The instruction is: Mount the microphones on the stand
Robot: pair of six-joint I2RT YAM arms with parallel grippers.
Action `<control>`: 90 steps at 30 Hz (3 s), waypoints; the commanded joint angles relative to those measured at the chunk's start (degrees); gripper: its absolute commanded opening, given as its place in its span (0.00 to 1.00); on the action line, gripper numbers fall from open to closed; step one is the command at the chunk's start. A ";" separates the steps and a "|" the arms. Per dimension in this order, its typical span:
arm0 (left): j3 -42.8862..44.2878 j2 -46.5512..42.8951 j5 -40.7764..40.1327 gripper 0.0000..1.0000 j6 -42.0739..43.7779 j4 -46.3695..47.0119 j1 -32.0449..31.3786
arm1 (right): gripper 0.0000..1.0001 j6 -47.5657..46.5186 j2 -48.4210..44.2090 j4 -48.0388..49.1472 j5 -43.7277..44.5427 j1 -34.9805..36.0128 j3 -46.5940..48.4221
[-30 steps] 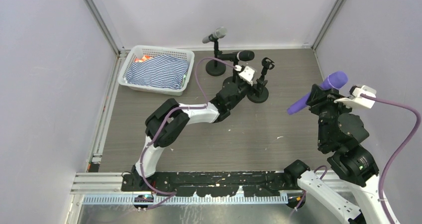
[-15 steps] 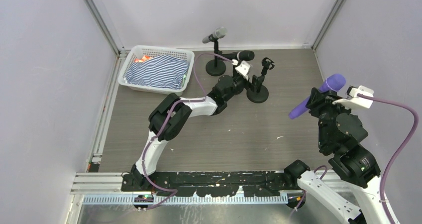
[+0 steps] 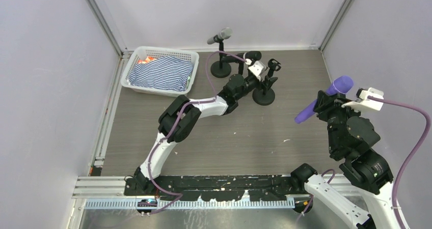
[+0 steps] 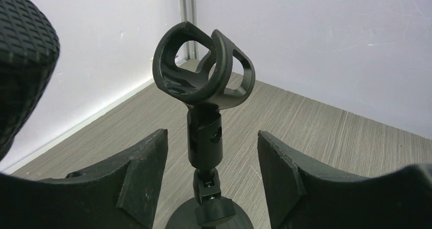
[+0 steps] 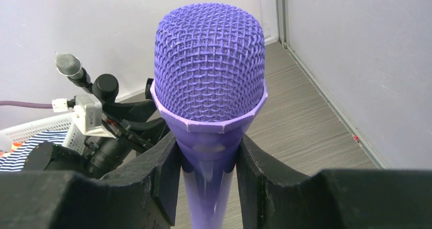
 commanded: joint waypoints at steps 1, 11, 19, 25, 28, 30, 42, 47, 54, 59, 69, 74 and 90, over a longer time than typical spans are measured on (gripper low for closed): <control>4.19 1.37 1.61 0.65 0.07 0.46 -0.02 | 0.05 0.56 0.34 -0.01 -0.74 -0.26 2.80; 8.54 3.34 2.46 0.48 -0.43 -2.06 -0.02 | 0.05 0.45 0.42 -0.77 -1.02 -0.19 3.40; 8.33 3.14 2.58 0.14 -0.25 -3.31 -0.72 | 0.04 -0.59 0.10 -1.03 -0.50 -0.24 3.36; 0.96 -2.44 0.75 0.00 2.84 -4.81 -2.94 | 0.04 -1.28 -0.43 -1.03 0.54 -0.17 3.03; -5.05 -7.44 -5.31 0.00 4.49 -7.87 -4.86 | 0.04 -1.53 -0.64 -0.97 0.79 -0.22 2.75; -9.87 -10.55 -9.10 0.00 6.39 -9.89 -6.37 | 0.04 -1.65 -0.66 -0.66 0.80 -0.21 2.53; -26.77 -26.95 -22.50 0.00 2.71 -20.12 -9.77 | 0.04 -0.57 0.71 0.63 -1.29 -0.22 1.71; -32.59 -32.78 -38.96 0.00 2.47 -23.97 -11.17 | 0.04 -0.11 0.82 0.96 -1.59 -0.17 0.78; -38.93 -37.12 -58.59 0.00 2.16 -26.18 -11.19 | 0.04 0.82 1.94 1.49 -3.27 -0.19 0.24; -40.16 -38.10 -65.98 0.00 -1.25 -27.00 -9.41 | 0.04 1.48 2.33 1.29 -4.02 -0.19 0.27; -38.40 -38.70 -64.78 0.45 -4.22 -27.68 -5.47 | 0.04 2.00 2.27 0.20 -4.12 -0.16 0.62; -41.40 -41.16 -55.37 0.81 -4.16 -25.94 -5.47 | 0.04 1.92 2.34 0.20 -4.23 -0.19 0.55; -68.61 -64.77 -25.23 1.00 -1.12 -9.64 -2.75 | 0.04 2.65 4.78 3.06 -7.70 -0.23 -1.12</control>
